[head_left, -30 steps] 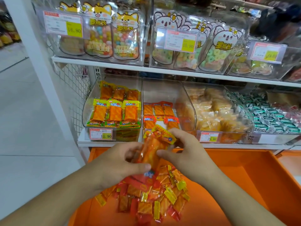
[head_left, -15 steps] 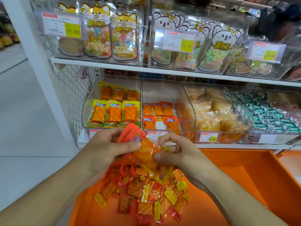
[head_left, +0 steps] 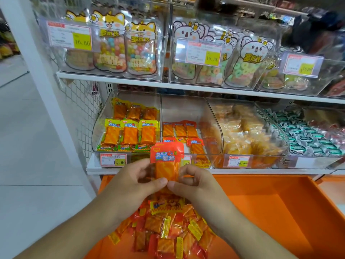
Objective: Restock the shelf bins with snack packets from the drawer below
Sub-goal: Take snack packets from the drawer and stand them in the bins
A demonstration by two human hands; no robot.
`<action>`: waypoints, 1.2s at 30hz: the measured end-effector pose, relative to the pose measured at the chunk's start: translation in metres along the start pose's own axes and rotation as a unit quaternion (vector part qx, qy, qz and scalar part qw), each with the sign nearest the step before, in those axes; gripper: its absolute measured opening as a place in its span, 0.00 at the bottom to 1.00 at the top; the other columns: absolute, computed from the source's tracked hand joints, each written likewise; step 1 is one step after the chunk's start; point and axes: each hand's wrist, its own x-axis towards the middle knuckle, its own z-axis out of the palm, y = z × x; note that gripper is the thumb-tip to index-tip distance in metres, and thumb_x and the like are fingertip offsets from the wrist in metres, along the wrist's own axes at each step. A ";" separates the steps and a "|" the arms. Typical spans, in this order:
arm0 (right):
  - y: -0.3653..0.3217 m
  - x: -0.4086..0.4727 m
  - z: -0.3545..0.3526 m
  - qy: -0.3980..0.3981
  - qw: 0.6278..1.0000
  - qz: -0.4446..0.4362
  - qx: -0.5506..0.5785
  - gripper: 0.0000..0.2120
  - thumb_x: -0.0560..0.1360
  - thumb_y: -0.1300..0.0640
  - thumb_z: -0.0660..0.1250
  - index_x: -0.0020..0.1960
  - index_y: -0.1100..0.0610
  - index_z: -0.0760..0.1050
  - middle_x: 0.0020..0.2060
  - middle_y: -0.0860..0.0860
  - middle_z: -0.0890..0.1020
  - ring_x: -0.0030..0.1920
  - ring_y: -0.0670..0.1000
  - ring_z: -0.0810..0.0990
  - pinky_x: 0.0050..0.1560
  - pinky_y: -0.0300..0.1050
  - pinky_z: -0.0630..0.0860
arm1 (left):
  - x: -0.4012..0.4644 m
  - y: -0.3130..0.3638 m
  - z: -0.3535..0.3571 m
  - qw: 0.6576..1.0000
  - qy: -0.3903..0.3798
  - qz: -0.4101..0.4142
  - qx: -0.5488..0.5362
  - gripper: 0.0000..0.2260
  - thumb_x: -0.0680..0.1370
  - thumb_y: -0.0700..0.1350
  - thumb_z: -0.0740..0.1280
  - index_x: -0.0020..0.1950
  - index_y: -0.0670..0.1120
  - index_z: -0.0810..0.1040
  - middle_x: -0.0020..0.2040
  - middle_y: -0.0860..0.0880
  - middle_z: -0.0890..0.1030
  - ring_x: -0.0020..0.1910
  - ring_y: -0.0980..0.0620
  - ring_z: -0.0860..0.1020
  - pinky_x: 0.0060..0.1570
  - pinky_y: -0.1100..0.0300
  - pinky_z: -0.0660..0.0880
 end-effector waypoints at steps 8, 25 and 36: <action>-0.005 0.015 -0.014 -0.004 0.975 -0.041 -0.217 0.15 0.76 0.51 0.76 0.37 0.50 0.73 0.28 0.42 0.73 0.30 0.42 0.70 0.34 0.40 0.67 | 0.011 0.008 0.006 0.999 0.030 -0.002 0.026 0.11 0.77 0.45 0.76 0.57 0.58 0.85 0.52 0.55 0.88 0.53 0.55 0.86 0.62 0.45 0.80; -0.003 0.090 -0.133 0.155 0.867 -0.142 -0.452 0.23 0.83 0.53 0.65 0.78 0.50 0.67 0.73 0.47 0.72 0.74 0.49 0.68 0.74 0.43 0.63 | 0.211 0.049 0.077 0.957 0.095 0.009 0.274 0.20 0.73 0.42 0.75 0.61 0.53 0.72 0.49 0.50 0.83 0.49 0.47 0.82 0.50 0.56 0.79; 0.009 0.098 -0.140 0.165 0.868 -0.163 -0.439 0.24 0.81 0.53 0.67 0.76 0.54 0.70 0.71 0.49 0.74 0.72 0.50 0.70 0.73 0.50 0.70 | 0.237 0.010 0.086 0.940 0.078 -0.079 0.323 0.20 0.71 0.49 0.75 0.61 0.51 0.78 0.54 0.48 0.84 0.52 0.45 0.83 0.53 0.52 0.83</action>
